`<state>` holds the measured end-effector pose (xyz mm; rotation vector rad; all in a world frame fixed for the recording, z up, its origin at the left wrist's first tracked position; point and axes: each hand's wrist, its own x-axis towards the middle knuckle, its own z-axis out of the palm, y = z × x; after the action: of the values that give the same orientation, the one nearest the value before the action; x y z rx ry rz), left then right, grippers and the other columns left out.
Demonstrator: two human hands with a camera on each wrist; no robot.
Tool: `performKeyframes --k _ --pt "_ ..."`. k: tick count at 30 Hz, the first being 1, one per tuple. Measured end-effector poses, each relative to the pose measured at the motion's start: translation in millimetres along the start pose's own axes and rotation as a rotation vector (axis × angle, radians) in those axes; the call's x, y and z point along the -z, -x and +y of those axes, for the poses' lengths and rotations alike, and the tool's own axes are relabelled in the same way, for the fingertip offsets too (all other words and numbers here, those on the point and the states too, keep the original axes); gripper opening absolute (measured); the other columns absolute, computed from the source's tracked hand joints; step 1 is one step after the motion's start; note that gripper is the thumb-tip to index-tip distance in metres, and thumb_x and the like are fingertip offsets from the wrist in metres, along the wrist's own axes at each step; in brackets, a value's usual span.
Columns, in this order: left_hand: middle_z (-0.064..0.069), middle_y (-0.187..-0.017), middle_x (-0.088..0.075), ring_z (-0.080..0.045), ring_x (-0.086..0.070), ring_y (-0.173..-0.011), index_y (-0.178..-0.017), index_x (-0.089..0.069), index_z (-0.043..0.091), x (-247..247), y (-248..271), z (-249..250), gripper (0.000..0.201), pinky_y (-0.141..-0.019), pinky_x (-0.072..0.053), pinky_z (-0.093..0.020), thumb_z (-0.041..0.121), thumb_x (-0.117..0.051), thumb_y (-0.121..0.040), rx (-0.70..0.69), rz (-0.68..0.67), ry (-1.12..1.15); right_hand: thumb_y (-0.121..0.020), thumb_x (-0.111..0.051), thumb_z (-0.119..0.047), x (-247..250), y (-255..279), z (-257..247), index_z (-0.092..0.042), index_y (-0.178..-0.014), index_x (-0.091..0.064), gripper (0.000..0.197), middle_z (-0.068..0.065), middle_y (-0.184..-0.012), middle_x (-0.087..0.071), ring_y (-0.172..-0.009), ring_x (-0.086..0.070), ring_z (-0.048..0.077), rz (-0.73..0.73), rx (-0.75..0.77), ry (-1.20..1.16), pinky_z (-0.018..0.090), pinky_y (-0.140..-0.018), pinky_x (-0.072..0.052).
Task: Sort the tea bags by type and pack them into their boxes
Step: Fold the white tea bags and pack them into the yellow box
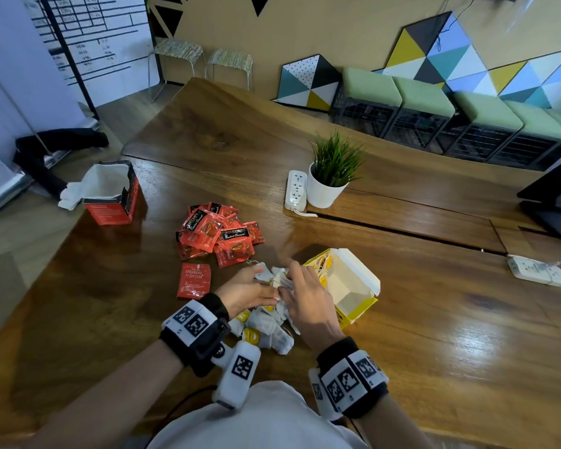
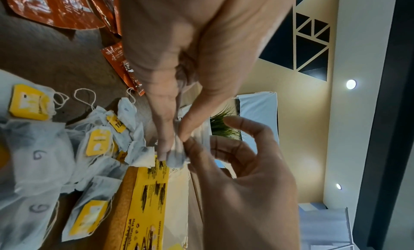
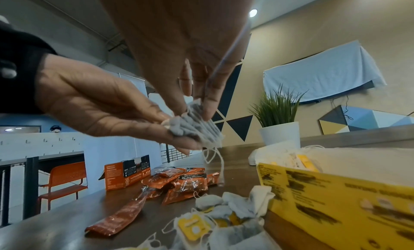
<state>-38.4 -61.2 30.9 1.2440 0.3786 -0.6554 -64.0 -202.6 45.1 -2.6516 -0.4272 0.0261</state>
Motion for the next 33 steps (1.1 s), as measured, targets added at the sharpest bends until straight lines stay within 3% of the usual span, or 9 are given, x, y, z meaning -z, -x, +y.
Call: performKeyframes --k 2,4,7,11,14,17,22,28,33 --pt "-0.016 -0.098 -0.057 -0.021 -0.062 -0.085 -0.136 -0.033 0.002 1 0 0 0.06 -0.078 -0.056 -0.029 -0.015 -0.055 -0.083 -0.002 -0.001 0.004 -0.093 -0.05 -0.018 2 0 0 -0.017 -0.133 -0.038 0.041 0.004 -0.109 -0.049 -0.102 -0.048 0.02 0.017 0.011 -0.038 0.032 -0.072 -0.046" --pt "-0.017 -0.105 -0.056 -0.021 -0.061 -0.088 -0.127 -0.041 0.002 0 2 1 0.048 -0.076 -0.056 -0.026 -0.014 -0.053 -0.084 -0.019 -0.011 -0.01 -0.093 -0.05 -0.019 2 1 -1 -0.017 -0.133 -0.037 0.042 0.004 -0.11 -0.049 -0.102 -0.049 0.02 0.007 0.015 -0.05 0.032 -0.074 -0.047" --pt "-0.021 -0.122 -0.054 -0.026 -0.058 -0.102 -0.131 -0.039 0.0 -1 3 5 0.046 -0.081 -0.054 -0.031 -0.013 -0.048 -0.088 -0.028 0.003 0.06 -0.094 -0.05 -0.022 -2 5 2 -0.018 -0.134 -0.036 0.043 0.004 -0.112 -0.049 -0.103 -0.049 0.02 0.01 0.009 -0.09 0.032 -0.075 -0.047" --pt "-0.016 -0.104 -0.065 -0.022 -0.063 -0.095 -0.102 -0.058 0.003 -2 7 13 0.014 -0.089 -0.05 -0.03 0.005 -0.046 -0.093 0.012 -0.108 0.146 -0.096 -0.046 -0.018 -5 13 9 -0.018 -0.139 -0.034 0.044 0.006 -0.12 -0.054 -0.11 -0.052 0.019 0.062 0.022 -0.189 0.032 -0.083 -0.05" --pt "-0.018 -0.109 -0.067 -0.023 -0.064 -0.103 -0.11 -0.06 0.001 -4 7 15 0.027 -0.086 -0.054 -0.026 0.019 -0.056 -0.09 -0.001 -0.125 0.133 -0.097 -0.043 -0.014 -5 18 14 -0.023 -0.143 -0.03 0.048 0.009 -0.124 -0.055 -0.11 -0.054 0.019 0.107 -0.003 -0.269 0.028 -0.087 -0.048" --pt "-0.018 -0.112 -0.065 -0.023 -0.063 -0.104 -0.113 -0.059 -0.003 -7 4 13 0.031 -0.084 -0.055 -0.025 0.016 -0.058 -0.089 0.018 -0.12 0.136 -0.098 -0.042 -0.011 -5 20 16 -0.026 -0.143 -0.027 0.05 0.005 -0.129 -0.053 -0.112 -0.053 0.014 0.121 -0.023 -0.32 0.022 -0.089 -0.045" --pt "-0.017 -0.103 -0.064 -0.024 -0.062 -0.097 -0.106 -0.059 -0.003 -12 3 14 0.021 -0.08 -0.055 -0.029 0.012 -0.052 -0.093 0.092 -0.146 0.17 -0.097 -0.044 -0.01 -5 18 21 -0.03 -0.131 -0.032 0.041 -0.001 -0.111 -0.055 -0.095 -0.054 0.012 0.159 0.004 -0.289 0.021 -0.076 -0.044" --pt "-0.016 -0.106 -0.065 -0.022 -0.063 -0.098 -0.114 -0.057 0.0 -13 -1 11 0.03 -0.08 -0.056 -0.028 0.021 -0.052 -0.093 0.106 -0.156 0.155 -0.095 -0.046 -0.01 -8 19 19 -0.03 -0.112 -0.04 0.027 -0.002 -0.106 -0.052 -0.094 -0.052 0.014 0.176 0.064 -0.279 0.032 -0.076 -0.051" --pt "-0.011 -0.094 -0.067 -0.02 -0.064 -0.088 -0.099 -0.062 0.003 -12 -5 6 0.013 -0.078 -0.056 -0.027 0.011 -0.056 -0.09 0.073 -0.094 0.076 -0.094 -0.048 -0.015 -4 20 19 -0.022 -0.119 -0.047 0.026 -0.003 -0.105 -0.052 -0.093 -0.05 0.009 0.153 0.079 -0.234 0.027 -0.073 -0.049"
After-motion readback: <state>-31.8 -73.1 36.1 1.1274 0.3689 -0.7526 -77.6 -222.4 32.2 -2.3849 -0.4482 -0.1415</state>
